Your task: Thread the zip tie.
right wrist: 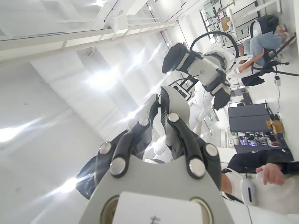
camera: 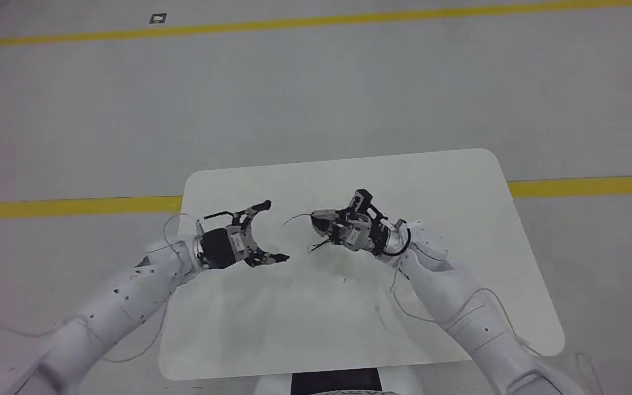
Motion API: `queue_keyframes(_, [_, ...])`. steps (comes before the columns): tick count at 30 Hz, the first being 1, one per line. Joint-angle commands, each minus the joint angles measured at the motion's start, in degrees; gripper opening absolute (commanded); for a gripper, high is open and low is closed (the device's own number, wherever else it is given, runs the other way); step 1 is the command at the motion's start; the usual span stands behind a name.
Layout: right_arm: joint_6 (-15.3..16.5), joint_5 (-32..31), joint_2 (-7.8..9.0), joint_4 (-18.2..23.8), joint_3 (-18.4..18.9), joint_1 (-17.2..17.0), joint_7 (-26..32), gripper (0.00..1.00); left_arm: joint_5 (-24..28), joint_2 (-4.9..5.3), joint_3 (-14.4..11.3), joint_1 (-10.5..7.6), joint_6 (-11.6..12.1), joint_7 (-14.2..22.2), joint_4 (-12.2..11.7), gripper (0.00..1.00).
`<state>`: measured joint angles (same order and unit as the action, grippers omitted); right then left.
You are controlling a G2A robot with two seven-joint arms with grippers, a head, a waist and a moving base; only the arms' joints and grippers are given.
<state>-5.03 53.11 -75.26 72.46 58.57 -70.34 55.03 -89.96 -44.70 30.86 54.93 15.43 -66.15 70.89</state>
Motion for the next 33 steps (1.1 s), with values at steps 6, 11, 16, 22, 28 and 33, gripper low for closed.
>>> queue_keyframes(6, [-0.9,0.5,-0.11,0.9,-0.4,-0.7,-1.3,0.00,0.1,-0.16,0.1,0.47,-0.6,1.8,0.9,1.00])
queue_keyframes(11, [-3.0,3.3,-0.47,1.0,-1.3,-0.6,-0.3,0.00,0.0,-0.44,-0.4,0.57,-1.3,1.1,1.9,1.00])
queue_keyframes(16, [-3.2,3.2,-0.50,1.0,-1.4,-0.6,-0.2,0.00,0.0,-0.47,-0.7,0.32,-1.8,0.9,1.6,1.00])
queue_keyframes(22, [-4.0,3.0,-0.44,2.6,-1.4,-1.4,-1.7,0.00,0.6,-0.59,-0.1,1.03,-2.6,2.0,2.7,1.00])
queue_keyframes(28, [-6.0,4.1,-0.32,3.1,-1.3,-2.0,-0.3,0.00,0.0,-0.62,0.8,1.66,-2.4,1.2,2.7,0.93])
queue_keyframes(33, [-7.2,5.1,-0.20,3.2,-1.0,-2.3,1.1,0.00,0.0,-0.65,0.8,1.63,-2.3,0.7,2.7,0.47])
